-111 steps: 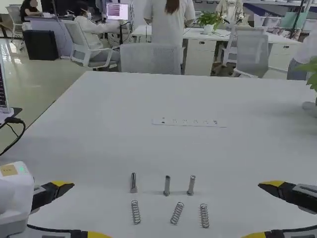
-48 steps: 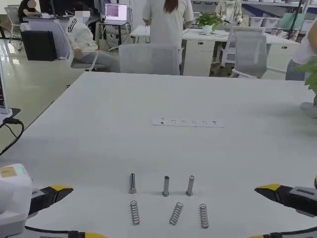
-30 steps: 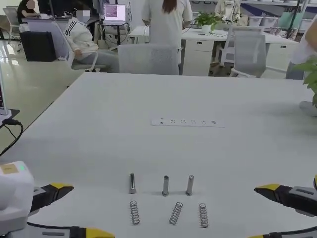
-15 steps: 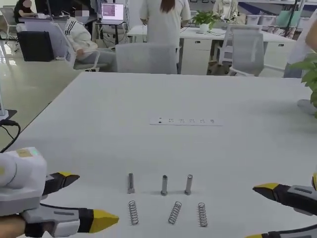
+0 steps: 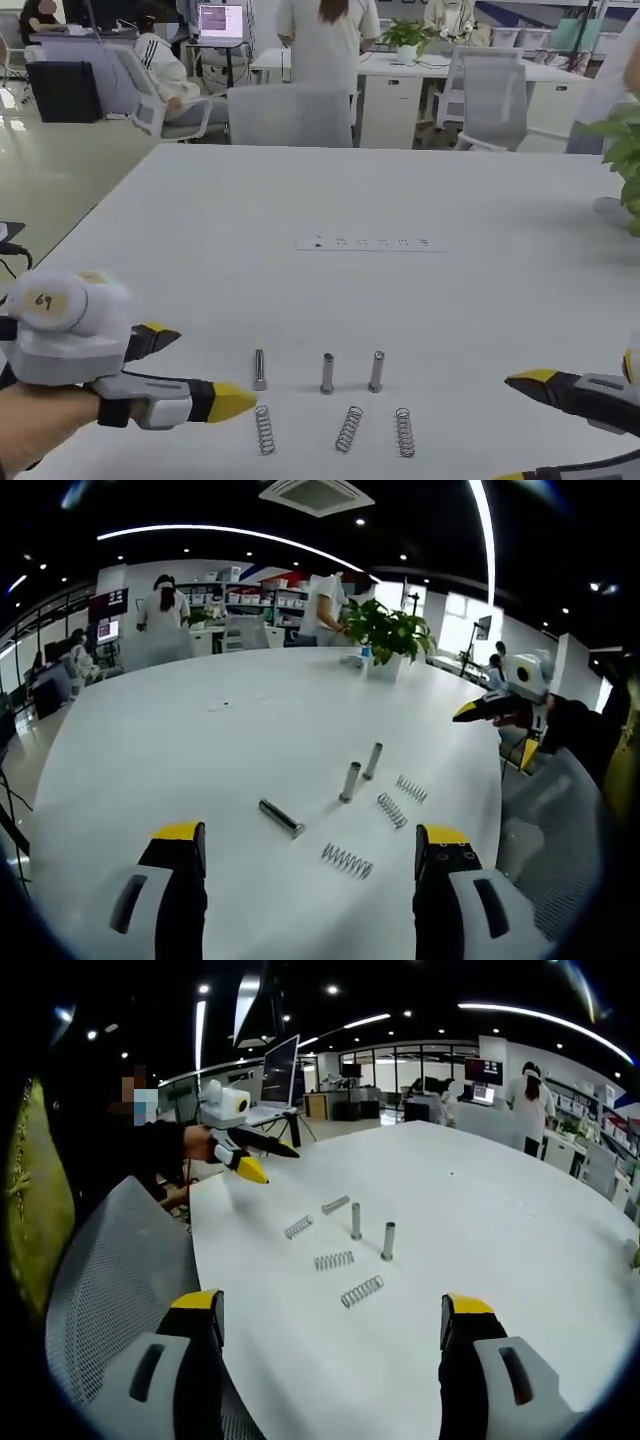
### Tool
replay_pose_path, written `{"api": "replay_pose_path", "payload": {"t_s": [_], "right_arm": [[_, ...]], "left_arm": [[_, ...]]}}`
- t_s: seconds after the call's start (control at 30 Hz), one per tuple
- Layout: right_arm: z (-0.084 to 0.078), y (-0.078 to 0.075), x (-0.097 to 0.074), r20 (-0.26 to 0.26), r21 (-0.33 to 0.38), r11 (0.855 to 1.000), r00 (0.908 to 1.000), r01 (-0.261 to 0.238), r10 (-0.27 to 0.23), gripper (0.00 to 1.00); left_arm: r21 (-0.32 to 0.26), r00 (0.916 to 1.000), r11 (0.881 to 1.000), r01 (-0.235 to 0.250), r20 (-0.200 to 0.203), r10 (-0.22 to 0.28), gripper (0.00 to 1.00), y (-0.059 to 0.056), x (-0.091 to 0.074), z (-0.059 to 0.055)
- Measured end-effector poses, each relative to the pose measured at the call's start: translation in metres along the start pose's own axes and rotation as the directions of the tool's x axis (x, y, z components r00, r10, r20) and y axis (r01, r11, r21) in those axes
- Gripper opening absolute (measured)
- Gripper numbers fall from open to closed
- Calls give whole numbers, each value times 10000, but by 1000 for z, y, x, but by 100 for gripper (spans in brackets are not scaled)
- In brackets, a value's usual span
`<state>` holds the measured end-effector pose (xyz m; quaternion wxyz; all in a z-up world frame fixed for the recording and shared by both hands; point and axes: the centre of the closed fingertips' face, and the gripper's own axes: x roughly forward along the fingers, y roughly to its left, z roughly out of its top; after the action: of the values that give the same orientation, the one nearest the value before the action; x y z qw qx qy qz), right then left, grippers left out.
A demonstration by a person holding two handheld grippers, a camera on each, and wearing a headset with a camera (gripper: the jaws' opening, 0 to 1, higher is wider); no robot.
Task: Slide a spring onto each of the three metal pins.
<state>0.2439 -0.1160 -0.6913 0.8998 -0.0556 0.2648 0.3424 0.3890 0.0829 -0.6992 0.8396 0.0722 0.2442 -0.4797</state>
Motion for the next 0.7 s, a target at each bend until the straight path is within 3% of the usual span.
{"api": "replay_pose_path", "payload": {"t_s": [0.2,0.7], "right_arm": [[-2,-1,1,-51,33,10000,10000,-43,44,88],[-3,-3,0,-150,46,10000,9999,-14,15,88]], "left_arm": [[-367,9995,9988,-313,-74,310,80,11,13,-1],[-348,9964,9975,-612,-606,590,75,22,42,0]]}}
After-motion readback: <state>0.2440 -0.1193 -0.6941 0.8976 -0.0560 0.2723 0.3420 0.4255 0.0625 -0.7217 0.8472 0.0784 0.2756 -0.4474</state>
